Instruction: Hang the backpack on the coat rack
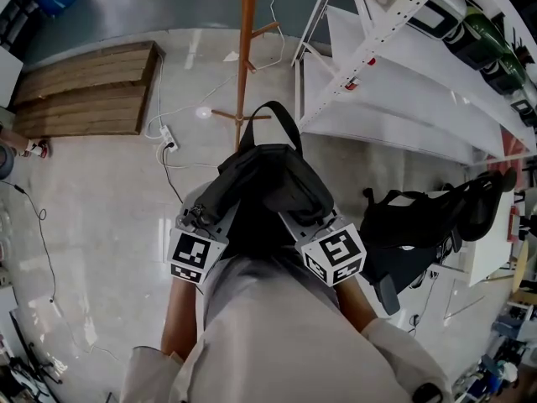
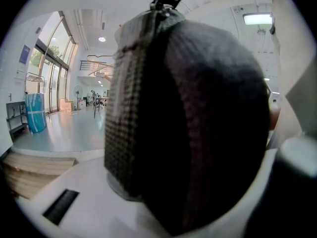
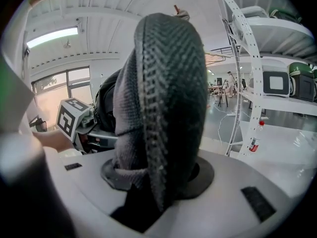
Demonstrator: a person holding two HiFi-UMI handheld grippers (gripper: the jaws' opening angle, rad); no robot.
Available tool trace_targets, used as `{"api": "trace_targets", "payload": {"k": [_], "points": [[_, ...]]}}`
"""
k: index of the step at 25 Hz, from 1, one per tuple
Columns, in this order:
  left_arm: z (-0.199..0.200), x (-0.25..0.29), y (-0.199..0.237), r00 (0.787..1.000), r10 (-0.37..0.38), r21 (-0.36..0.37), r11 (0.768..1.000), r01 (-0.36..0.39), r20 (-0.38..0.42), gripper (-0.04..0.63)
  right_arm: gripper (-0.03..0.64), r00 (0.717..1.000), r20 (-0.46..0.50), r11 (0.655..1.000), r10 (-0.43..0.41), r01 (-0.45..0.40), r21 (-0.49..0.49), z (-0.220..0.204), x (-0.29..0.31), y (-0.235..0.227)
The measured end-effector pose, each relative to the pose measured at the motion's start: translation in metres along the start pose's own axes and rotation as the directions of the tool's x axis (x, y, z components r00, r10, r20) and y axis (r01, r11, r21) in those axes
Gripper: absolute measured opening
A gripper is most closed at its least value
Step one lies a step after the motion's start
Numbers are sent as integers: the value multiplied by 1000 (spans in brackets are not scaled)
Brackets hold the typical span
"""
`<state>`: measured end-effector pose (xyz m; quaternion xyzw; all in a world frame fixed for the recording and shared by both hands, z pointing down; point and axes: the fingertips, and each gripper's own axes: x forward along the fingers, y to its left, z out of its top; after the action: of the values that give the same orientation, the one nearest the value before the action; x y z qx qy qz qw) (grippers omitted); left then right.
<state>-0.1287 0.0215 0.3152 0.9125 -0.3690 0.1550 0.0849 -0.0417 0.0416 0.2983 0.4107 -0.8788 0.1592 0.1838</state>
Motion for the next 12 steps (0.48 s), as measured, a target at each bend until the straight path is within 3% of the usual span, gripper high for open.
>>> {"api": "trace_targets", "payload": {"k": [12], "points": [[3, 64, 39, 999, 14, -48, 999, -16, -49, 150, 166, 998, -51, 999, 37, -37, -4, 15, 46, -62]]}}
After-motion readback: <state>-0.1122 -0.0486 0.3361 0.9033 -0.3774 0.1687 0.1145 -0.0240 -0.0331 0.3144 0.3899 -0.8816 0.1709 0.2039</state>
